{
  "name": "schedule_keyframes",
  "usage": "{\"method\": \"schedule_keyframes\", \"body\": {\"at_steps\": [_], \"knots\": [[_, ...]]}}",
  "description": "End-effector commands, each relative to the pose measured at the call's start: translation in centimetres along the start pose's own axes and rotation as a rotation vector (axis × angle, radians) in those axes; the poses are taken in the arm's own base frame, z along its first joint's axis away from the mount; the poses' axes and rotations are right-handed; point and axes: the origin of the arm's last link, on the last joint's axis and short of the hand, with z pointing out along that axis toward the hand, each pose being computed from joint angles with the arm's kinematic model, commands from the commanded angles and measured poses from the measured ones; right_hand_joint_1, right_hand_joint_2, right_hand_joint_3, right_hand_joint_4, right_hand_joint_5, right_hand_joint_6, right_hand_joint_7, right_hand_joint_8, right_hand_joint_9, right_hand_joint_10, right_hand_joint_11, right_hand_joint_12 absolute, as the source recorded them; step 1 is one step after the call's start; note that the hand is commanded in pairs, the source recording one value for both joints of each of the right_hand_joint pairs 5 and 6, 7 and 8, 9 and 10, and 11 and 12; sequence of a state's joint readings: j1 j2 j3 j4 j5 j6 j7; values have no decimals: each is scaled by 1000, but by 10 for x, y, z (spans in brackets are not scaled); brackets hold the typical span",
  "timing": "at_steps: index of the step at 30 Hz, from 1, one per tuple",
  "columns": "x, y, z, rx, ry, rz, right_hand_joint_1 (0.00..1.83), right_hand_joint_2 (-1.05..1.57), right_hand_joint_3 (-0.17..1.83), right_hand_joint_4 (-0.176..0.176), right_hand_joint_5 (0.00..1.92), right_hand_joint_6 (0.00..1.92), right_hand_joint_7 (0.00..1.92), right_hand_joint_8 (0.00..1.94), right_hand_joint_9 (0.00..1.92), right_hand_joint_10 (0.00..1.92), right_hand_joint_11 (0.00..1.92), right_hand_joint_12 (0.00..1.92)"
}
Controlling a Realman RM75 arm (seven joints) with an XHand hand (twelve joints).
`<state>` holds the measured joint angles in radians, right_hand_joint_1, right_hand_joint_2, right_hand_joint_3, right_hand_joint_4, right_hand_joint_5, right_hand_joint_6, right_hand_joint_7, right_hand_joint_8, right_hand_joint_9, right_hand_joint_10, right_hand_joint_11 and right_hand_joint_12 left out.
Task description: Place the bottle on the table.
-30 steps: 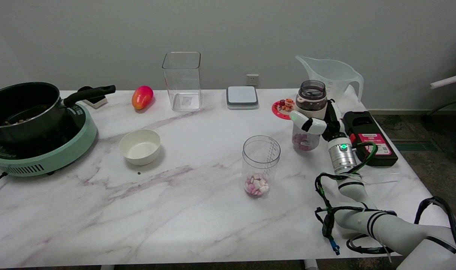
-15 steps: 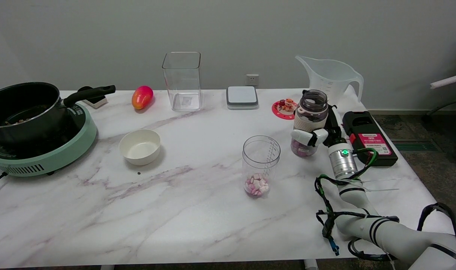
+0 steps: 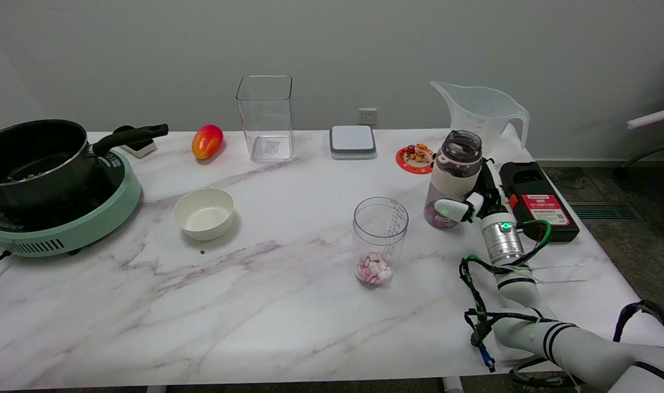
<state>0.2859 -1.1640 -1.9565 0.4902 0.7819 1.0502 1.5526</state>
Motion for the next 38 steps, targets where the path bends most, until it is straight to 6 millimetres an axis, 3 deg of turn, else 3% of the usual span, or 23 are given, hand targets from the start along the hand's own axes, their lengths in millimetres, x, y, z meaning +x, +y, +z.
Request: {"method": "schedule_keyframes", "body": {"at_steps": [1, 2, 8, 13, 18, 25, 31, 35, 38], "knots": [[23, -4, 0, -17, -17, -46, 1292, -934, 1241, 0, 233, 233, 606, 606, 545, 545, 668, 668], [27, -6, 0, -16, -17, -48, 1288, -996, 1249, 0, 223, 223, 495, 495, 520, 520, 656, 656], [35, -13, 1, 2, -29, -52, 1278, -1047, 1224, 0, 122, 122, 342, 342, 439, 439, 591, 591], [47, -23, 0, 25, -36, -76, 1273, -1047, 1194, 0, 45, 45, 318, 318, 420, 420, 578, 578], [74, -45, -7, 124, 7, -109, 1285, -1016, 1089, 0, 61, 61, 336, 336, 427, 427, 612, 612], [126, -67, -44, 178, 202, -170, 1294, -636, 1029, 0, 220, 220, 422, 422, 483, 483, 652, 652], [171, -68, -88, 176, 423, -161, 1292, -604, 1062, 0, 336, 336, 449, 449, 499, 499, 654, 654], [180, -84, -106, 229, 541, -241, 1288, -525, 1033, 0, 387, 387, 461, 461, 510, 510, 612, 612], [180, -88, -118, 234, 661, -303, 1255, -314, 995, 0, 677, 677, 680, 680, 635, 635, 644, 644]]}}
